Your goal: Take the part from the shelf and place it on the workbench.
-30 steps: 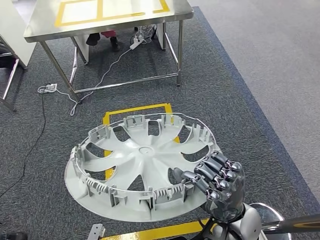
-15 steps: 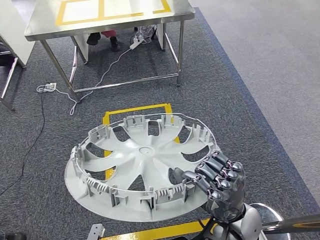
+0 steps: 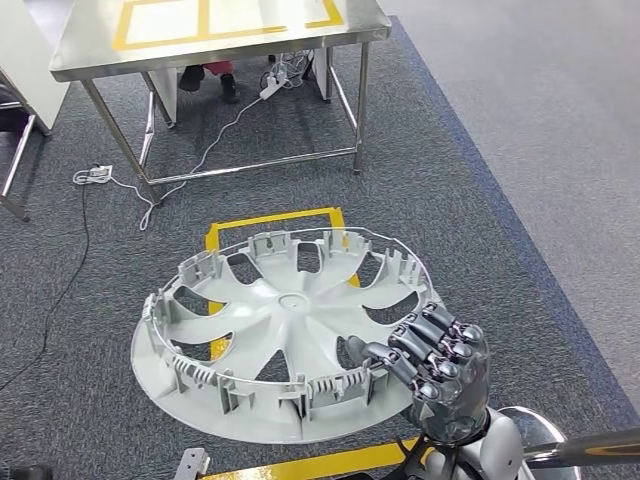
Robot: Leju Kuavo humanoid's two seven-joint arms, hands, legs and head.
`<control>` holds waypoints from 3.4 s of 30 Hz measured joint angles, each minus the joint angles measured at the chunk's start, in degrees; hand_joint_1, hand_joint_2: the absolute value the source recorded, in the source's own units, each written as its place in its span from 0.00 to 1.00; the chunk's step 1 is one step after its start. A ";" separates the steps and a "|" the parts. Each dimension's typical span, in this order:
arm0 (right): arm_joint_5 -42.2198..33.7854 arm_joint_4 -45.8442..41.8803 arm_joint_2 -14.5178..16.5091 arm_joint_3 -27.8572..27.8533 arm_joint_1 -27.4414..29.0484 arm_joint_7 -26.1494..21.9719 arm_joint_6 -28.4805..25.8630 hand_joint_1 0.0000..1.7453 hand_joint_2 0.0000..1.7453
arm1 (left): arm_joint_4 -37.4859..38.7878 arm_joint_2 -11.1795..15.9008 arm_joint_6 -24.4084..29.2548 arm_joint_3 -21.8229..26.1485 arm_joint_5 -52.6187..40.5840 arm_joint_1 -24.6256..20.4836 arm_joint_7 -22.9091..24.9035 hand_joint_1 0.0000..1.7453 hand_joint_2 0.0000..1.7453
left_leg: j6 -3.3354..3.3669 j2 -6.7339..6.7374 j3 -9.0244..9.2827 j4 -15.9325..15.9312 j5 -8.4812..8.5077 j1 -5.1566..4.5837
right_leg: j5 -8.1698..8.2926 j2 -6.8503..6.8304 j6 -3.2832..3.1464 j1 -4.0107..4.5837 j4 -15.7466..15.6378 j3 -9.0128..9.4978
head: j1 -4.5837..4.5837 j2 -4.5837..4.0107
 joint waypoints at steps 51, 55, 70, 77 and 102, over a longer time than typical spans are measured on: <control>-0.87 0.02 -0.15 0.24 0.12 -0.05 0.01 1.00 1.00 | 0.11 0.01 0.17 -0.01 -0.03 -0.06 0.32 0.00 1.00 | 2.40 5.99 0.70 -0.55 -0.13 -0.65 | -8.18 -4.50 1.23 0.69 15.94 -6.43 | -0.32 -0.01; -0.69 0.04 -0.17 0.24 0.15 0.26 0.01 1.00 1.00 | 0.11 -0.05 0.14 -0.02 0.03 0.02 0.37 0.00 1.00 | 2.14 4.29 1.60 -0.34 -0.89 -0.78 | 0.37 -4.07 0.89 0.78 6.23 -4.46 | -0.27 -0.01; -3.05 0.46 0.52 -0.17 0.22 1.66 0.01 1.00 1.00 | 0.13 0.04 -0.04 -0.02 0.74 0.01 0.59 0.00 1.00 | -2.31 6.35 -2.34 6.55 -1.65 1.43 | 1.10 -5.23 -0.40 -0.52 0.05 -0.53 | -0.89 0.00; -5.19 0.78 0.34 0.14 -0.04 3.43 0.01 1.00 1.00 | 0.13 -0.17 -0.30 -0.02 0.79 0.02 0.57 0.00 1.00 | -1.47 6.43 0.45 -0.24 -0.41 1.11 | 1.07 -5.48 -0.35 -0.30 -0.50 -0.21 | -0.83 -0.01; -8.75 0.87 -0.77 1.82 -0.06 3.01 0.01 1.00 1.00 | 0.13 0.11 -0.19 -0.02 0.58 0.03 0.48 0.00 1.00 | 0.02 6.43 0.42 0.20 -0.79 0.49 | 1.64 -5.49 2.33 -0.82 -1.70 0.29 | -0.92 0.00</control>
